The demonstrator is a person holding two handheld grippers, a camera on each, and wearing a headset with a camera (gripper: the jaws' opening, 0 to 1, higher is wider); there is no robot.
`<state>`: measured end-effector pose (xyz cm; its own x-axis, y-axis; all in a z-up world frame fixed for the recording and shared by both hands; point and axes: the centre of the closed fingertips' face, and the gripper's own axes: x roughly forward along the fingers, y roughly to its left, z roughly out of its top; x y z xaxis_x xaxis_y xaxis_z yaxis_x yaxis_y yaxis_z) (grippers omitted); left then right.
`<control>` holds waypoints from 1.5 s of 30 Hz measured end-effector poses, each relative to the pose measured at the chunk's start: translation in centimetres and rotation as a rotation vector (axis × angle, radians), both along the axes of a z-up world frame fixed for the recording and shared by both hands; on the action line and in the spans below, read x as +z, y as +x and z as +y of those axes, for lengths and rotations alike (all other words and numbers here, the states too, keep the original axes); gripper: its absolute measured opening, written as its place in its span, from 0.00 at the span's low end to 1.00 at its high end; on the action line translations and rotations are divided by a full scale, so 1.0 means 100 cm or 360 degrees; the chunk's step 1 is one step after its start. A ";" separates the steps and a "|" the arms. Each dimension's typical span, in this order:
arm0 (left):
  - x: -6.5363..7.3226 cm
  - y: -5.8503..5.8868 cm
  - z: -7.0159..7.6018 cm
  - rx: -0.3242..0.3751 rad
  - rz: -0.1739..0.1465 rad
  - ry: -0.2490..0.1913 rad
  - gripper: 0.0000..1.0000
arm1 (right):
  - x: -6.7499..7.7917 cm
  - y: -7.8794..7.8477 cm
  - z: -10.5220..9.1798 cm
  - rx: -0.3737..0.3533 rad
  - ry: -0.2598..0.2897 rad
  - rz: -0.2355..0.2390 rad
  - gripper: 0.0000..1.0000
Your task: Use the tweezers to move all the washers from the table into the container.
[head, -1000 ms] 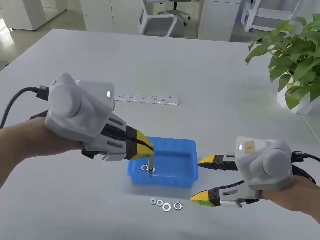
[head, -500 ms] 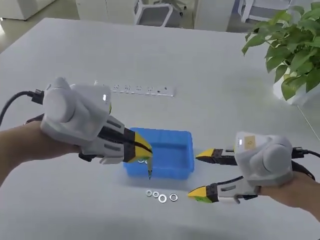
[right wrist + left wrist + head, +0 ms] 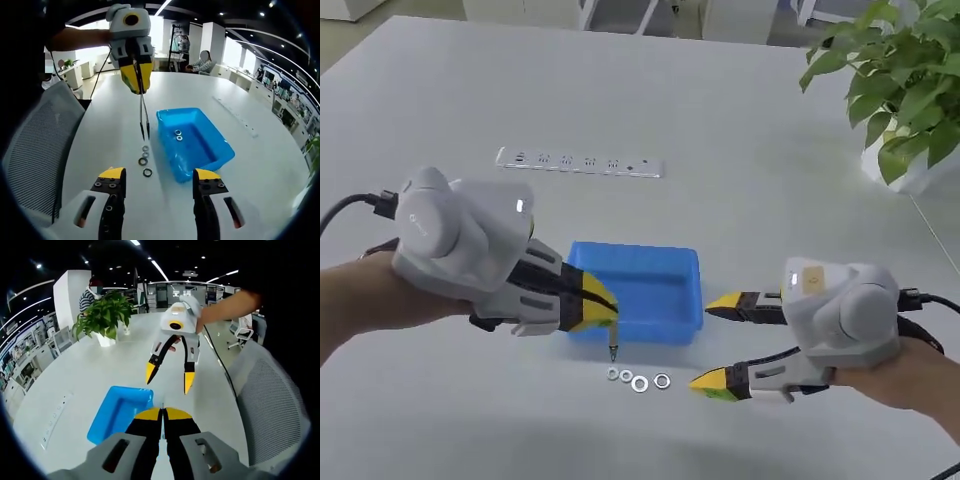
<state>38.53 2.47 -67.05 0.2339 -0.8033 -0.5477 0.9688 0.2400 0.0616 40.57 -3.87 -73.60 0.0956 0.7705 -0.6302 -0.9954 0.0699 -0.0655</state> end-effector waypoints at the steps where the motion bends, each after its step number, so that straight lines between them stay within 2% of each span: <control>1: -0.001 0.000 0.000 -0.0001 0.0000 -0.0001 0.05 | 0.000 0.000 0.000 0.0000 0.0000 0.0000 0.55; 15: -0.018 -0.004 -0.004 -0.0043 0.0026 0.0012 0.05 | -0.008 -0.002 -0.003 -0.0005 -0.0015 0.0007 0.55; 28: -0.028 -0.004 -0.002 -0.0042 0.0052 0.0023 0.05 | -0.016 -0.006 -0.004 0.0022 -0.0048 0.0009 0.54; 37: -0.027 -0.003 -0.004 -0.0035 0.0069 0.0002 0.05 | -0.016 -0.006 -0.002 0.0033 -0.0039 0.0014 0.53; 45: -0.027 -0.008 -0.001 -0.0081 0.0078 0.0016 0.05 | -0.016 -0.010 0.006 0.0066 -0.0034 0.0021 0.53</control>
